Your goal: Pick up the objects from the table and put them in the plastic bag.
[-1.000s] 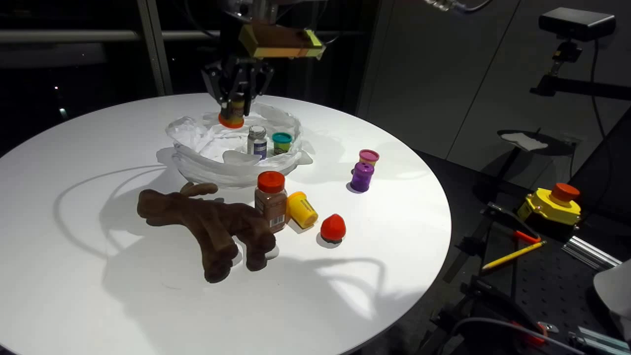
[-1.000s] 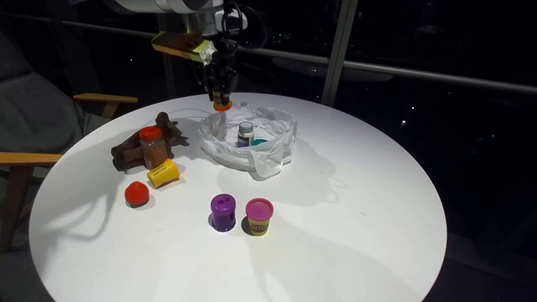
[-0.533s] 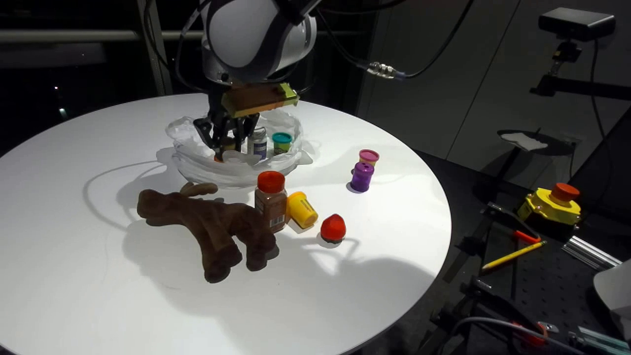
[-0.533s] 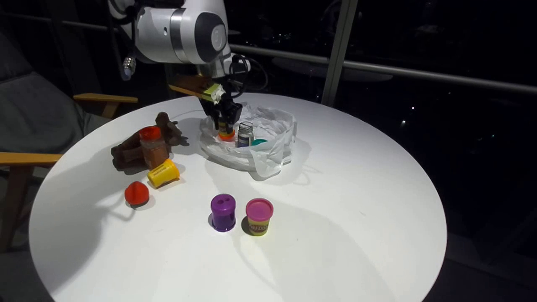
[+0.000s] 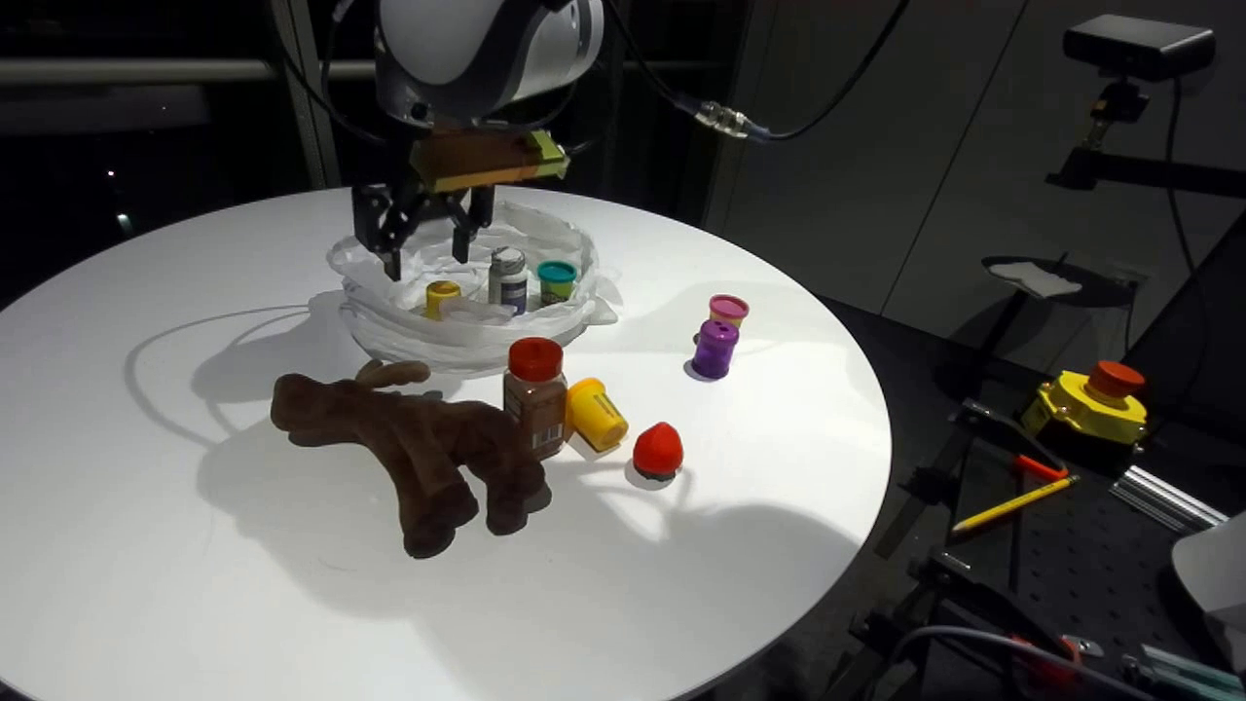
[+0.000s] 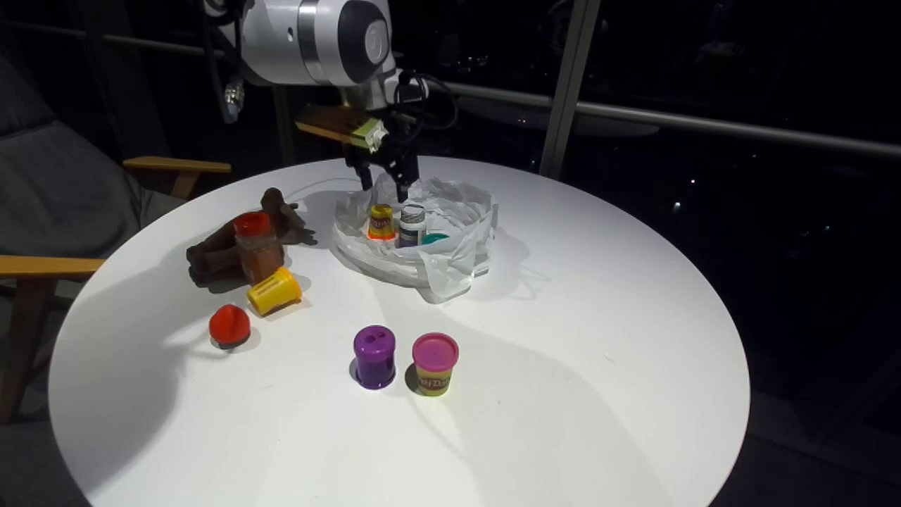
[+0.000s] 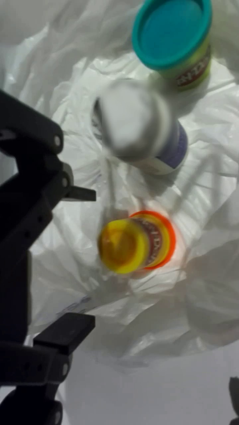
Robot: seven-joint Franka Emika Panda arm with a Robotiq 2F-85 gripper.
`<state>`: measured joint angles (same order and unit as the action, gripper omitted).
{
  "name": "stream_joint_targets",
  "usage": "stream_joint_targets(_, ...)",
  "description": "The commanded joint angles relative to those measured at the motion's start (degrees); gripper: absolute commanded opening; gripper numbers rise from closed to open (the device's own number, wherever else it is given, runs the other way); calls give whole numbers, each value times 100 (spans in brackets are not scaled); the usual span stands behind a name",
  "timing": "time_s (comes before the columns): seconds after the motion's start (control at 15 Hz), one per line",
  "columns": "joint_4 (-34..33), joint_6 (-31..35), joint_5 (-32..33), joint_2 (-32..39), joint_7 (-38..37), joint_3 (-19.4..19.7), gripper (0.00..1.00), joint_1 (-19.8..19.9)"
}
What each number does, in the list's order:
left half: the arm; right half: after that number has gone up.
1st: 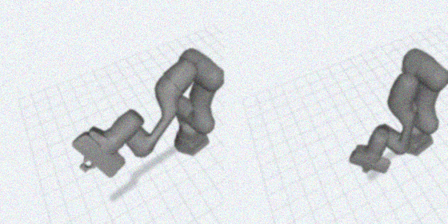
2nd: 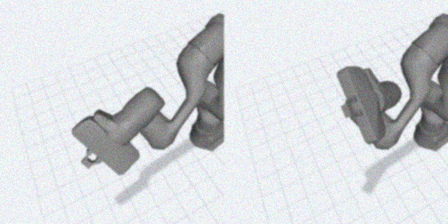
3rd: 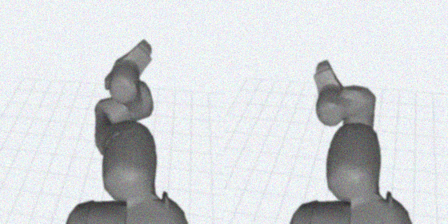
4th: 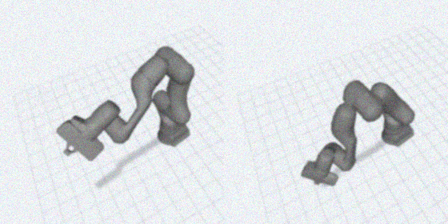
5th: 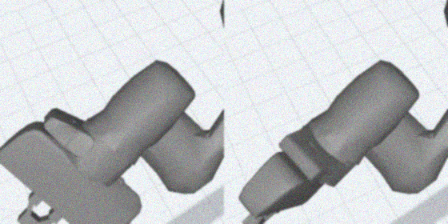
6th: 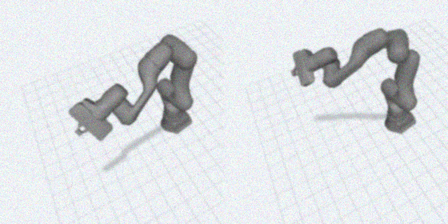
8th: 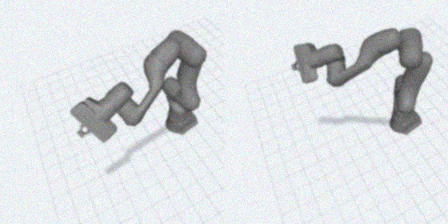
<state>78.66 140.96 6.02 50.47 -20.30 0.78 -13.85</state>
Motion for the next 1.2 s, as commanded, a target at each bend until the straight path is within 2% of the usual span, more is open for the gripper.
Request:
stream_joint_targets(0.0,761,-363,-214,-1139,288,-101,100,127)
stream_joint_targets(0.13,1276,-577,-111,-1714,206,31,100,104)
stream_joint_targets(0.47,2727,-823,-143,-2963,268,-6,100,348)
stream_joint_targets(0.93,5037,153,-326,-3840,261,25,100,768)
stream_joint_targets(1.13,5678,555,-340,-3865,250,77,100,908)
